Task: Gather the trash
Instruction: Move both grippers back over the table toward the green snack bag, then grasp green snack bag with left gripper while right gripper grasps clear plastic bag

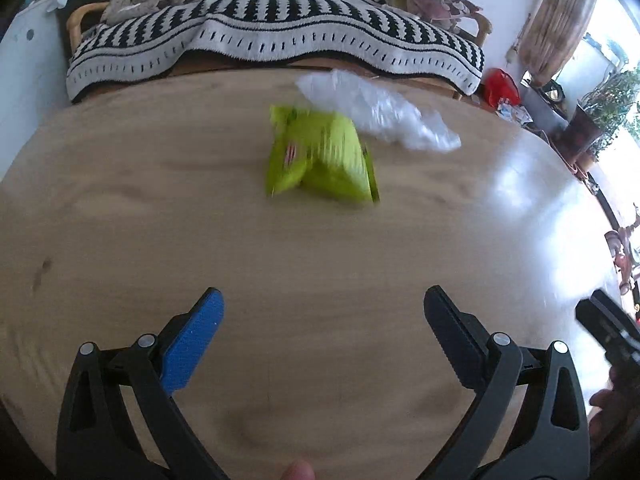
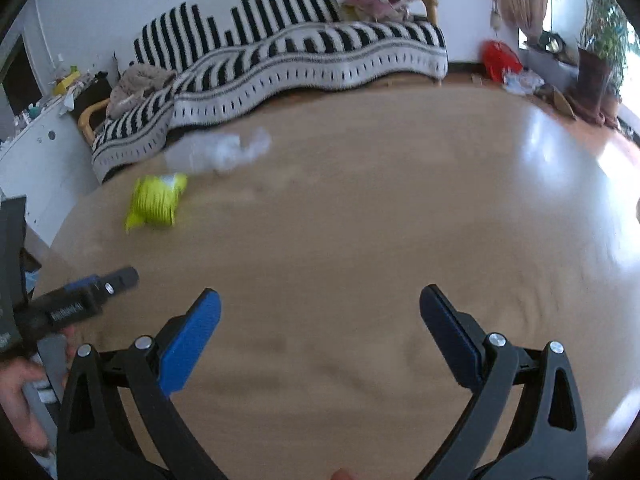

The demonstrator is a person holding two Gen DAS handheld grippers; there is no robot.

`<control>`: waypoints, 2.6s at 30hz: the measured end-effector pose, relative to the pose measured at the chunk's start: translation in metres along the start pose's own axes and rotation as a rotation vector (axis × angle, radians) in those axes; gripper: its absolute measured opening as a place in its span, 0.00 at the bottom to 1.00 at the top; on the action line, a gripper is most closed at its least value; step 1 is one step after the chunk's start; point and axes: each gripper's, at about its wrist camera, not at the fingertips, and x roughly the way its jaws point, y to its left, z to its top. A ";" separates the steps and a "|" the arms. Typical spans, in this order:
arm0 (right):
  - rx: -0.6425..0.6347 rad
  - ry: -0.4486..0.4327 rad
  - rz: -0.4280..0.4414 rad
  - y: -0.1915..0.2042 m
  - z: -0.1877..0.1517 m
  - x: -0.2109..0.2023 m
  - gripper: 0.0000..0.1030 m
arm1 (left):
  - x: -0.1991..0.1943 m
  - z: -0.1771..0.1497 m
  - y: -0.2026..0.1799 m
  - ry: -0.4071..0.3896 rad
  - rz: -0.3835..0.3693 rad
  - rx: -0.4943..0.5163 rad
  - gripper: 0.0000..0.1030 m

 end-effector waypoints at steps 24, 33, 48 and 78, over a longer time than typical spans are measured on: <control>-0.136 0.046 0.077 0.087 0.124 0.167 0.93 | 0.084 0.084 0.004 -0.010 0.079 0.163 0.95; -0.241 0.086 0.050 0.107 0.128 0.200 0.93 | 0.084 0.090 0.029 -0.051 0.038 0.133 0.95; -0.308 0.109 0.007 0.117 0.125 0.209 0.95 | 0.086 0.088 0.025 -0.041 0.060 0.168 0.95; -0.187 -0.012 0.106 0.095 0.079 0.070 0.18 | -0.031 0.041 -0.020 -0.172 -0.028 0.146 0.51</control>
